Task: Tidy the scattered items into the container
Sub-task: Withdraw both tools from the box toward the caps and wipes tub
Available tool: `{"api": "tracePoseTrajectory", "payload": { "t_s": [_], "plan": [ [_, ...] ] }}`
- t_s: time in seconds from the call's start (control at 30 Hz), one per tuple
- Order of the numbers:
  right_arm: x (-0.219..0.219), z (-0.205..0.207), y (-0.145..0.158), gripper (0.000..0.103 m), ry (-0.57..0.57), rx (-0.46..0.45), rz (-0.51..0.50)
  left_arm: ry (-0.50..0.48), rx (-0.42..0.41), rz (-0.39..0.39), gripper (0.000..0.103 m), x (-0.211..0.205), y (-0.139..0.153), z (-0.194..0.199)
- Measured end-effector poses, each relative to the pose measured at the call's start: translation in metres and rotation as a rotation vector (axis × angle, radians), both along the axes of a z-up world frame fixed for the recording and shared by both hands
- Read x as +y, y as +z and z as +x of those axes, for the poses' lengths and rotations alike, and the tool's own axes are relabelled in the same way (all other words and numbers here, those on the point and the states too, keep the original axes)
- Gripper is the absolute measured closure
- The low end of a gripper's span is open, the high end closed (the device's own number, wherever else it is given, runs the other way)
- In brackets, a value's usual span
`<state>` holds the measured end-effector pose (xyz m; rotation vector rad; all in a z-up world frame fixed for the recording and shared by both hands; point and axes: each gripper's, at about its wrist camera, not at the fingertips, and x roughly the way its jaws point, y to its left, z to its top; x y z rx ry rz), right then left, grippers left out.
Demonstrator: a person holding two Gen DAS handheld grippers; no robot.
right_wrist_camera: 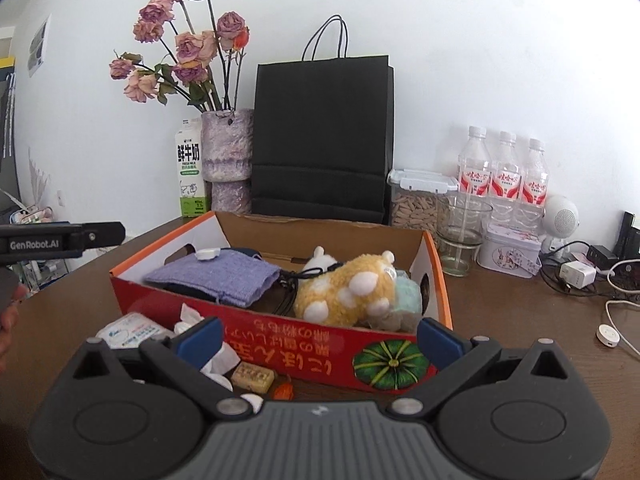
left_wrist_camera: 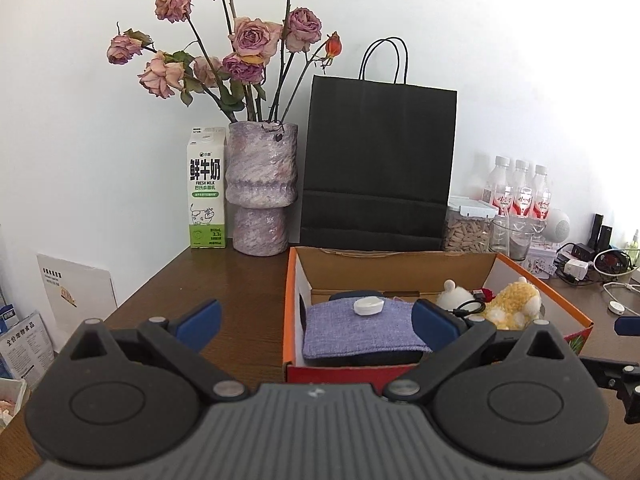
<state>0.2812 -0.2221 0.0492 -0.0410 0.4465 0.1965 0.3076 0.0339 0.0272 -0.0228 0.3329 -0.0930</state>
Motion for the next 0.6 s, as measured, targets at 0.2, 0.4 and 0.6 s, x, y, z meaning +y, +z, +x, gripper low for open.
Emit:
{"api": "tracePoseTrajectory", "payload": {
  "t_s": [0.2,0.4,0.6],
  "plan": [
    [-0.007,-0.012,-0.017,0.0,-0.024,0.076,-0.016,-0.016,0.059,0.033,0.0,0.003,-0.011,-0.017],
    [-0.015,-0.024,-0.03,0.0,-0.054,0.136,-0.019,-0.075,0.138,0.023,0.0,-0.002,-0.023,-0.028],
    [-0.021,-0.031,-0.037,0.0,-0.069,0.17,-0.016,-0.121,0.184,0.01,0.0,-0.011,-0.029,-0.035]
  ]
}}
